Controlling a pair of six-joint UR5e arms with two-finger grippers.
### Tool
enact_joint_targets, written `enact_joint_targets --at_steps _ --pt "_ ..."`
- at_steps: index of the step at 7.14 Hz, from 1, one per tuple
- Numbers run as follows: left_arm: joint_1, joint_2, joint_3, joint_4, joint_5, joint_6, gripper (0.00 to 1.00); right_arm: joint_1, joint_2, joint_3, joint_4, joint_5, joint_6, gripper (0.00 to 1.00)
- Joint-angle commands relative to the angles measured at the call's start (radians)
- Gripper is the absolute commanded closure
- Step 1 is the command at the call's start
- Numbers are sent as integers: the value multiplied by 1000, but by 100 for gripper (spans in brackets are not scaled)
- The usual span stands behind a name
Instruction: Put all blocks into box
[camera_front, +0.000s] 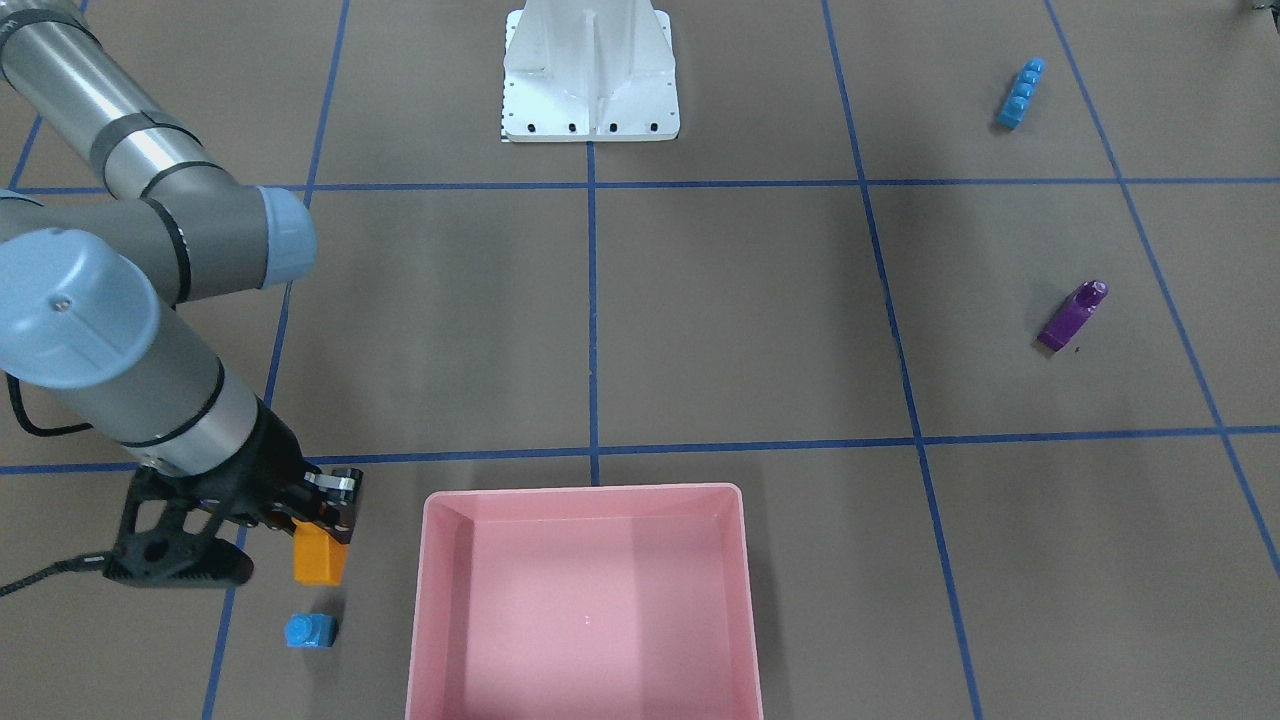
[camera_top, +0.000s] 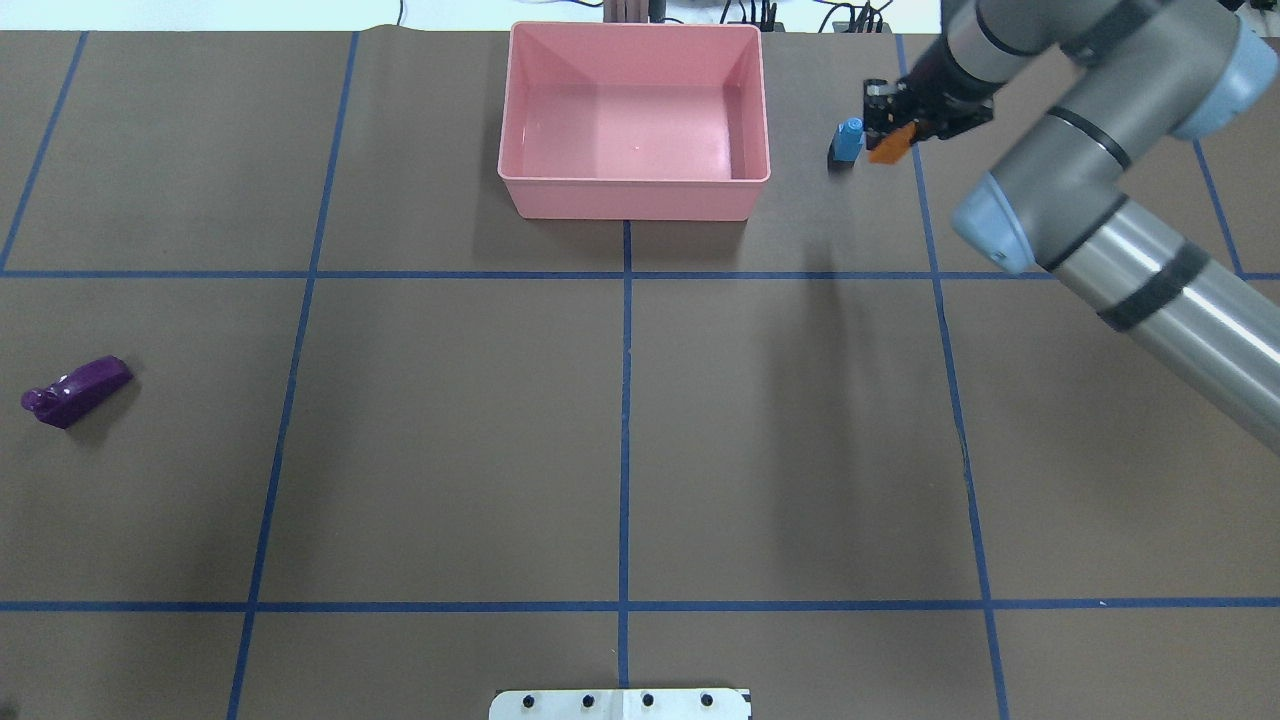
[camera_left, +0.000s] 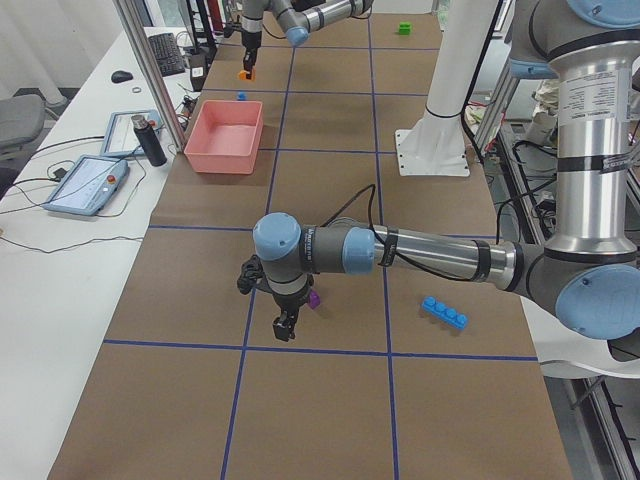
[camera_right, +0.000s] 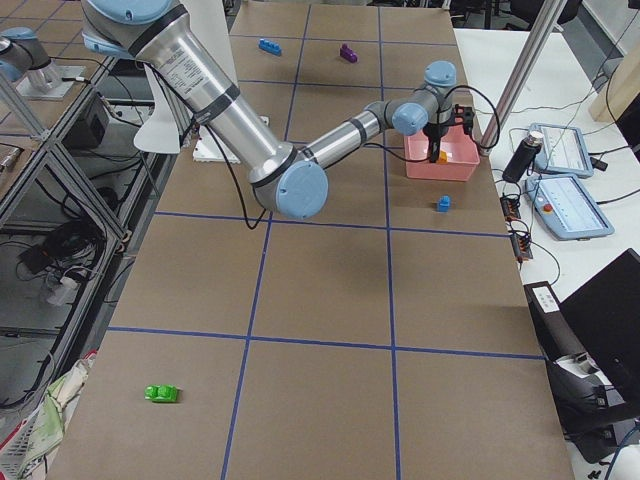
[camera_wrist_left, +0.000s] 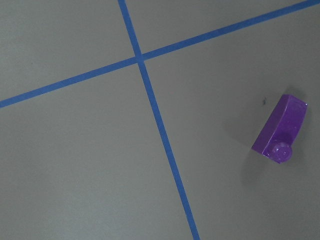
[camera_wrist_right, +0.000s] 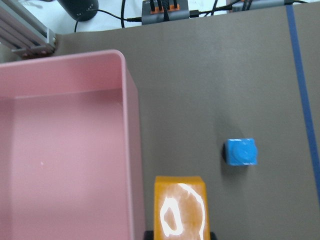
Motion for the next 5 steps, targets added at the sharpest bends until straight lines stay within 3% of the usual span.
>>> enact_joint_targets --at_steps 1,2,3,5 --pt "3 0 1 -5 0 0 0 -34 249 -296 7 -67 27 100" --pt "9 -2 1 -7 0 2 0 -53 265 -334 37 -74 31 80" --pt "12 -21 1 -24 0 0 0 -74 264 -343 54 -113 60 4" --pt "17 -37 1 -102 2 -3 0 -82 261 -345 54 -118 65 2"
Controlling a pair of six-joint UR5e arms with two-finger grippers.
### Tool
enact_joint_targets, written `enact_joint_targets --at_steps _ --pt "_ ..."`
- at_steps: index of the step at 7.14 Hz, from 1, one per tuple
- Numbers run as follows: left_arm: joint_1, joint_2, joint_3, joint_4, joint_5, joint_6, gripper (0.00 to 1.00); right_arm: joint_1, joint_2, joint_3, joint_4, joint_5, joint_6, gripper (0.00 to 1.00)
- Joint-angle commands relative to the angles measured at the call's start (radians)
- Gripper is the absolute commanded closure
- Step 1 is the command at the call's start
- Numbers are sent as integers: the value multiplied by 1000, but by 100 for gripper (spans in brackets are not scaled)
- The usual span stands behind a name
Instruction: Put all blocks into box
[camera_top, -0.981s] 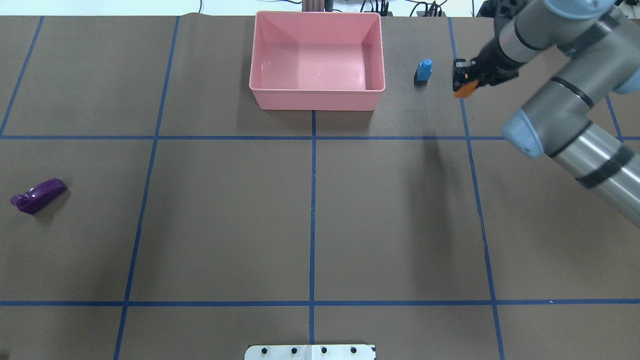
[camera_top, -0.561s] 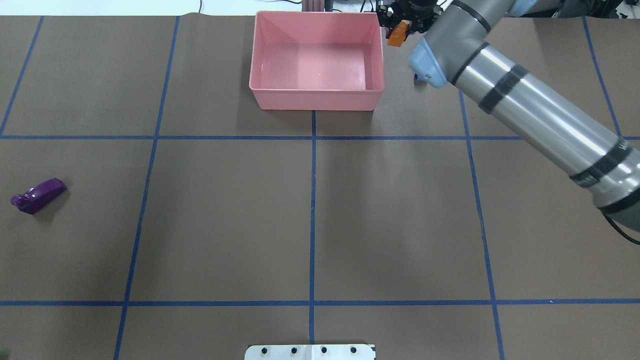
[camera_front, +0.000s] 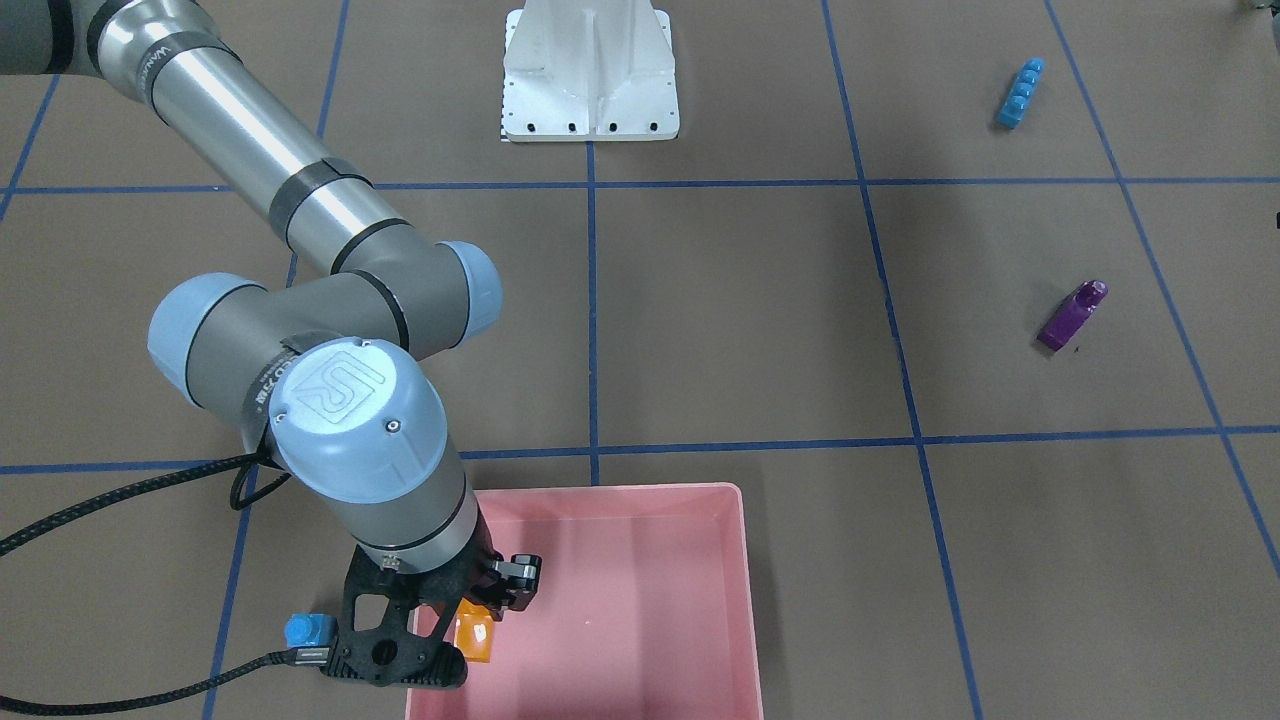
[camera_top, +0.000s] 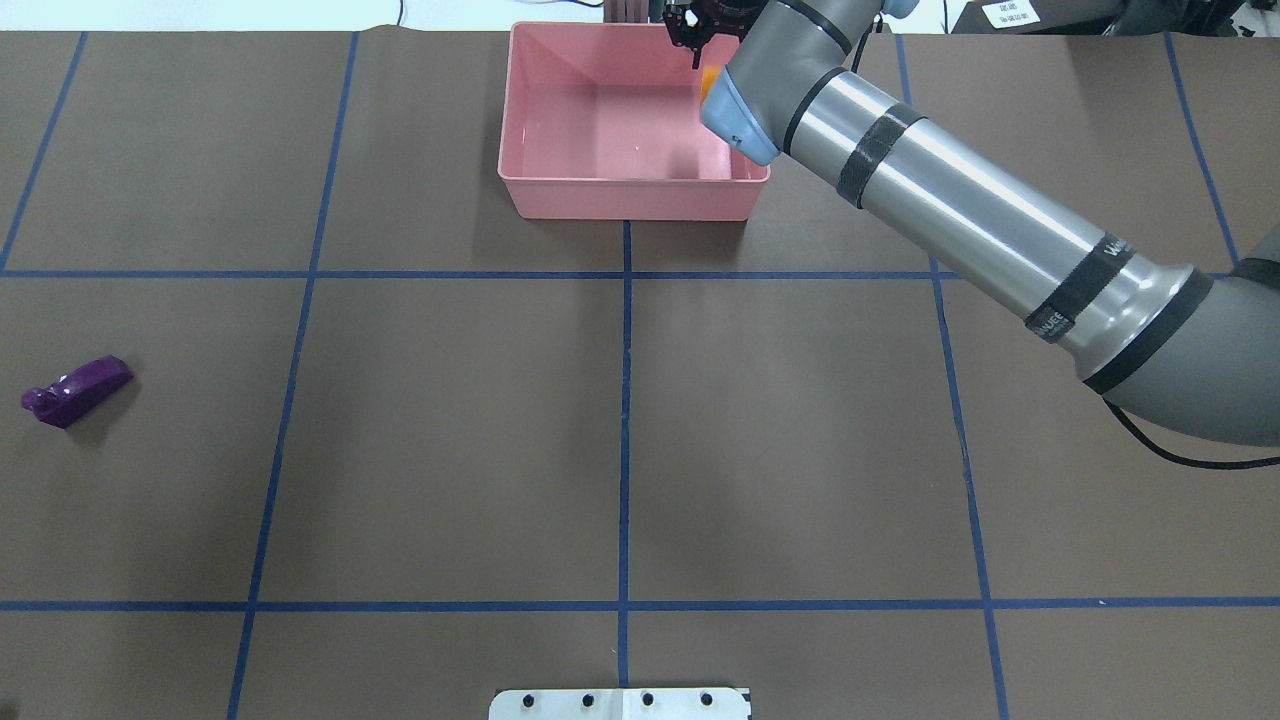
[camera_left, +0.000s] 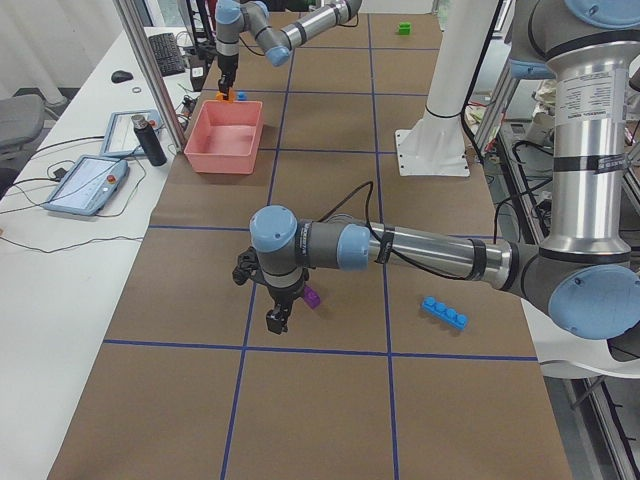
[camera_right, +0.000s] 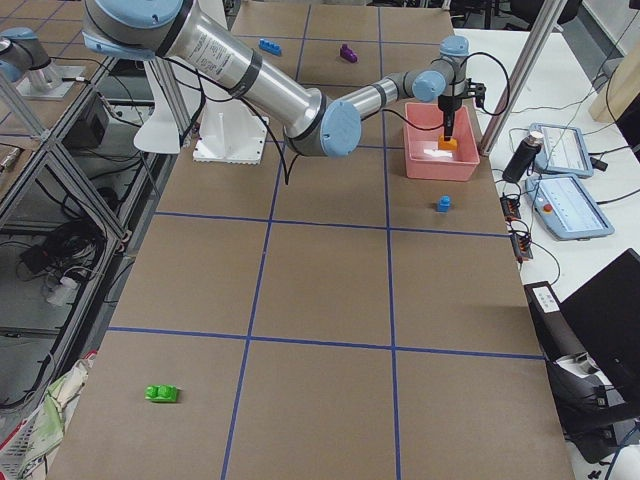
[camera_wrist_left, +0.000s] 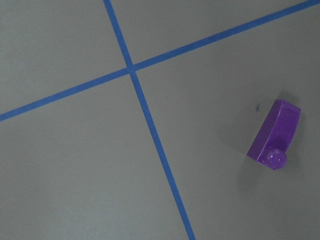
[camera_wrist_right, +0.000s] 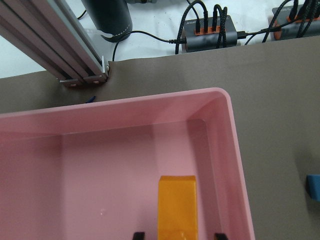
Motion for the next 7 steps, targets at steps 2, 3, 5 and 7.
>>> enact_joint_targets --at_steps 2,3,5,7 --pt "24 -51 38 -206 2 -4 0 4 -7 24 -7 7 -8 1" --pt "50 -95 104 -285 -2 -9 0 18 -27 55 -12 30 -9 1" --pt "146 -66 114 -438 -34 -21 0 79 -178 235 -34 107 -20 1" --pt "295 -16 117 -482 -26 -90 0 145 -384 501 -173 171 -194 1"
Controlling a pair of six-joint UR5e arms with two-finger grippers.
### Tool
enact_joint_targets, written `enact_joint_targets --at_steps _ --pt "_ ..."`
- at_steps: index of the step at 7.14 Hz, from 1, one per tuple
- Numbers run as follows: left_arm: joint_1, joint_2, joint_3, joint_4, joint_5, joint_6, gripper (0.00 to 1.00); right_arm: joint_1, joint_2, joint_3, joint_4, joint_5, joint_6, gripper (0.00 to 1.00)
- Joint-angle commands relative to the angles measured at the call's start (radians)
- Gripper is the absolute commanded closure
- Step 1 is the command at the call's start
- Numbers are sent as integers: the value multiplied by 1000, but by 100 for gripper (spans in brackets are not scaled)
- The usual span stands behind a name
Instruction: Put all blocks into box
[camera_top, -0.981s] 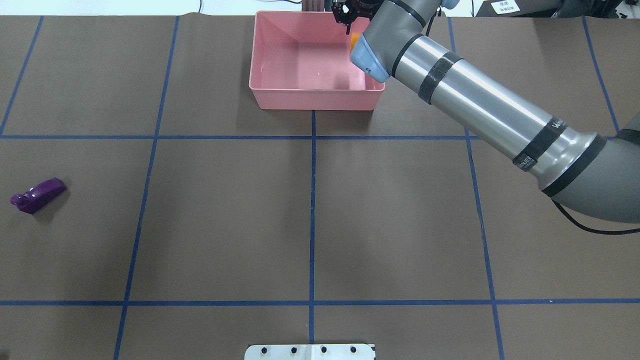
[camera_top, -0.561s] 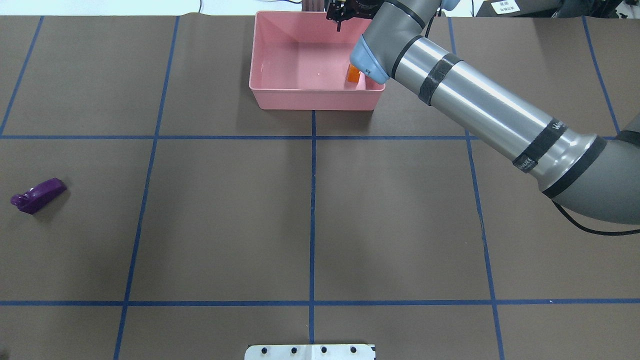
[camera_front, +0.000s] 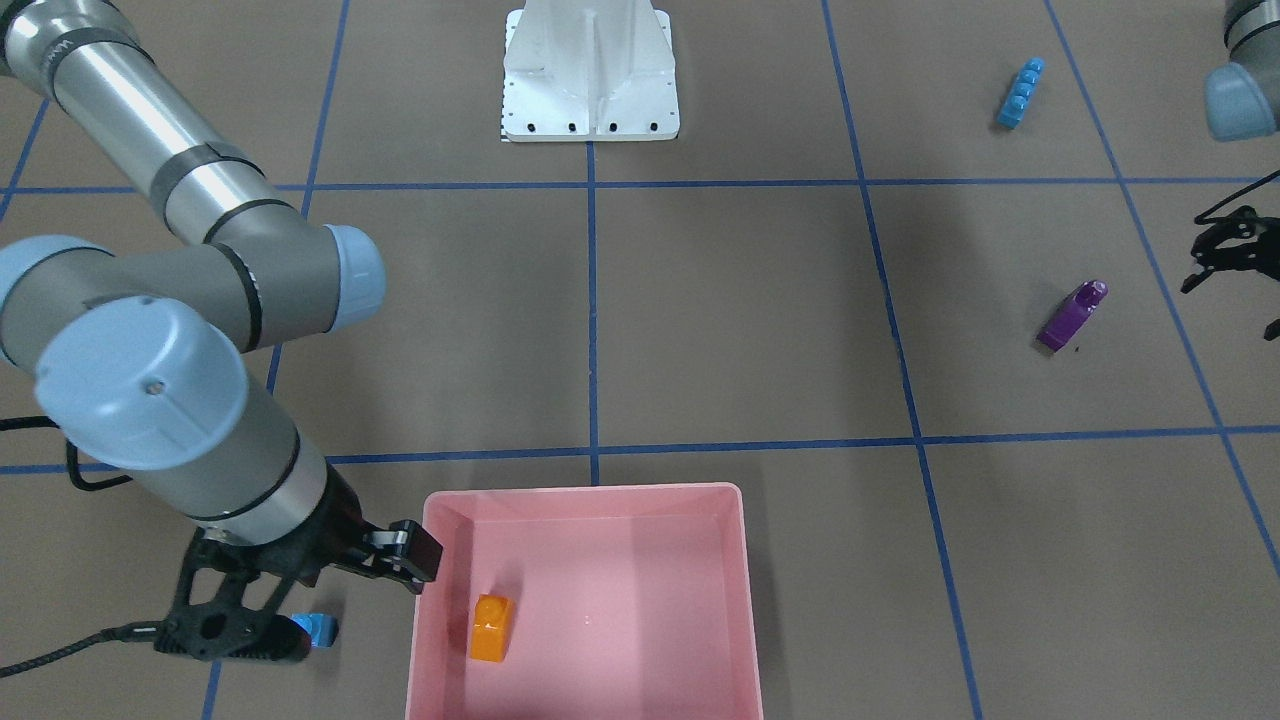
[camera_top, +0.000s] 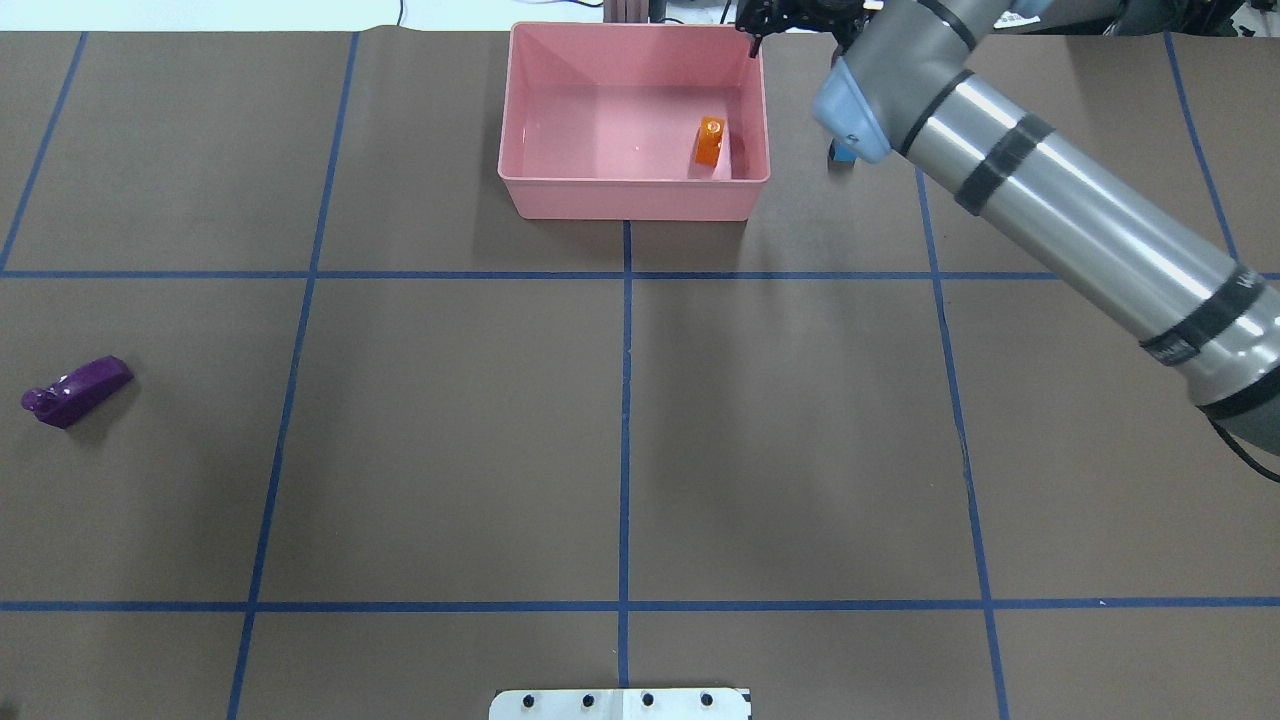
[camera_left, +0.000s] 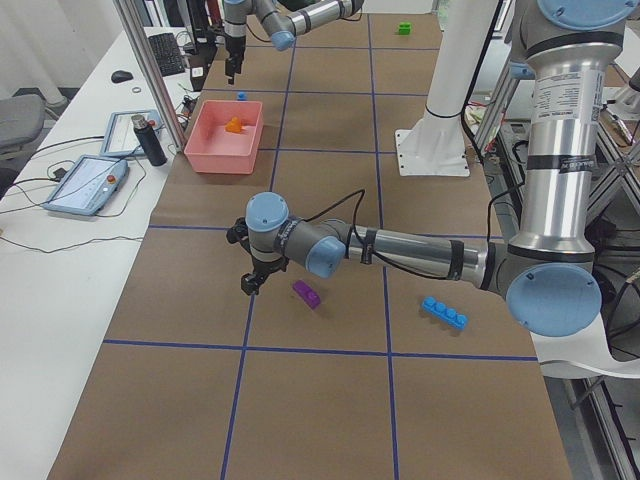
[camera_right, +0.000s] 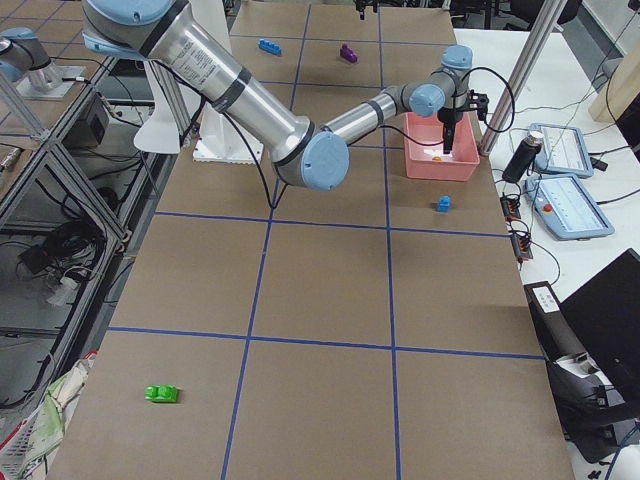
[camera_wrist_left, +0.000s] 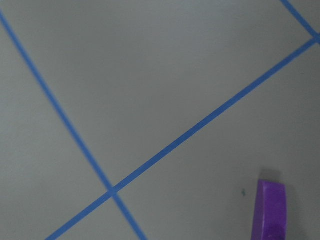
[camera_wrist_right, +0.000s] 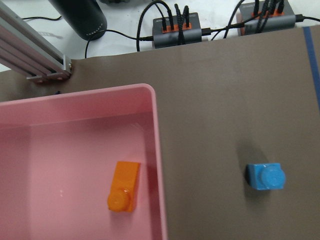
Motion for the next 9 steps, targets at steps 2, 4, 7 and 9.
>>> enact_joint_targets --at_steps 2,4,7,9 --pt "191 130 3 -224 131 -39 0 96 -356 363 -105 92 -244 1" --pt "274 135 9 -223 159 -40 0 117 -414 407 -103 106 -278 1" --pt "288 89 89 -223 161 -37 41 117 -416 407 -105 105 -277 1" --pt "286 90 86 -226 153 -43 100 116 -414 407 -102 100 -275 1"
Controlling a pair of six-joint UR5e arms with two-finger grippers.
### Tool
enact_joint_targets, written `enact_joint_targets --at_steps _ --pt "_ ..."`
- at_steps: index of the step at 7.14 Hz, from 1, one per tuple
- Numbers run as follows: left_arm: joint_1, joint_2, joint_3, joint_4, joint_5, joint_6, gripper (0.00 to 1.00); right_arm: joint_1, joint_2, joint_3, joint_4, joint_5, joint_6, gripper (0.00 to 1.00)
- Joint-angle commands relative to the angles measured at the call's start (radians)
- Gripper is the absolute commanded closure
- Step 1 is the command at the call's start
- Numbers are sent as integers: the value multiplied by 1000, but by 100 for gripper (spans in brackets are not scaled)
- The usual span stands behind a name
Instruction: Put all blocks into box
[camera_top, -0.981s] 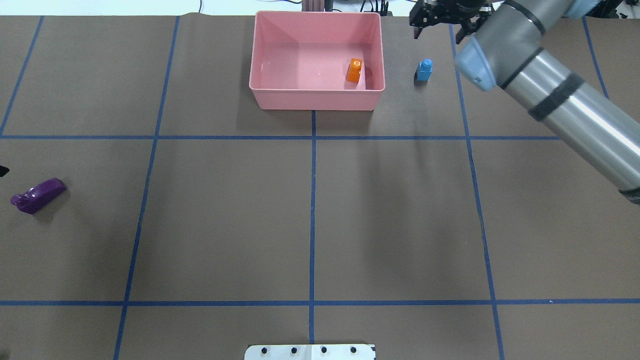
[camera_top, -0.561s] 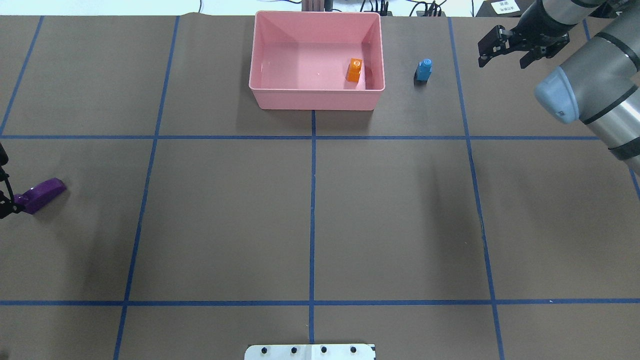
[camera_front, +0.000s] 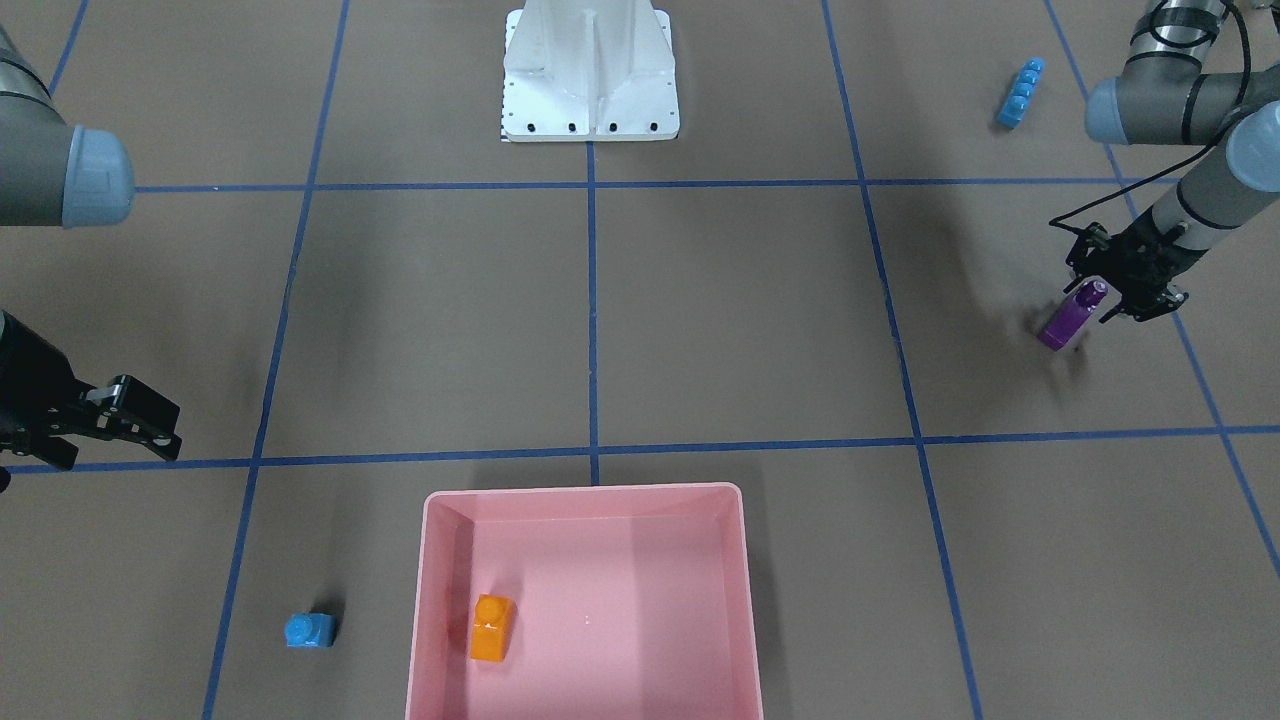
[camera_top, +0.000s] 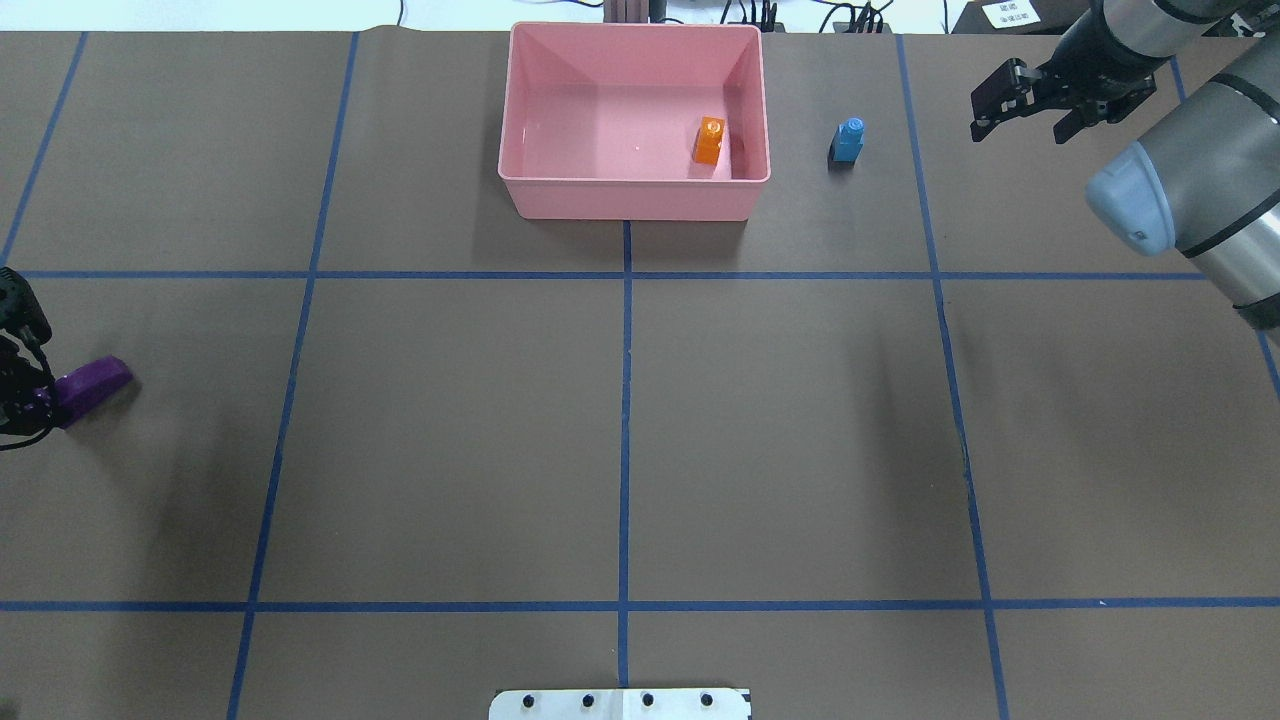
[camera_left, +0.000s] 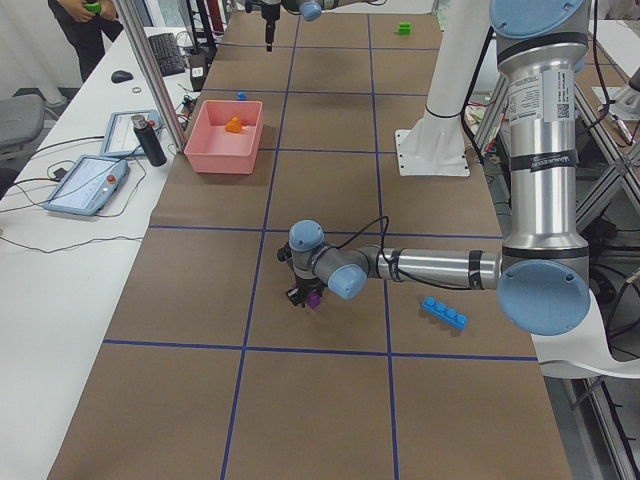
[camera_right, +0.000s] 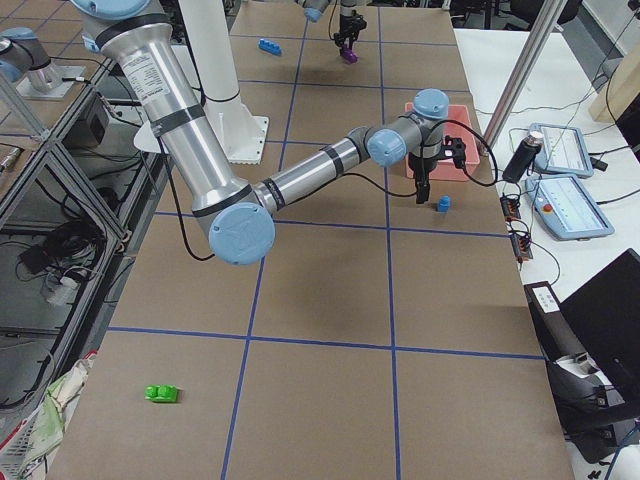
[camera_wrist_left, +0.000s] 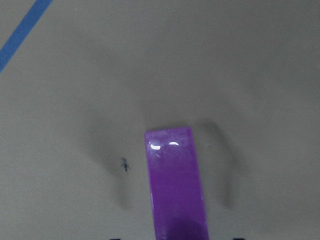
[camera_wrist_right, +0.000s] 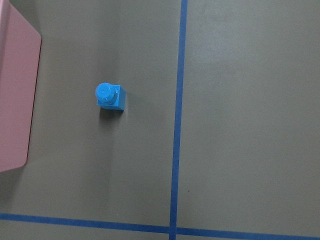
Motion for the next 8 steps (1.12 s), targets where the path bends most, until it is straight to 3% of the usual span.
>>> enact_joint_targets --at_steps 1,2,3,5,6,8 --pt "-1 2 -4 2 -12 -5 100 -2 1 -1 3 -6 1 1" --pt "-10 -1 -15 2 -13 -38 100 -2 -1 -6 6 -9 1 1" --pt "-44 -13 -34 -2 -15 -215 100 -2 -1 -13 8 -11 0 1" --pt "-59 -136 -70 11 -35 -677 100 -2 1 -39 12 -12 -2 1" --pt "-56 -272 -61 81 -33 -885 100 -5 5 -64 32 -12 1 1" --pt "-53 -613 -9 451 -30 -927 100 -8 11 -105 74 -14 3 1"
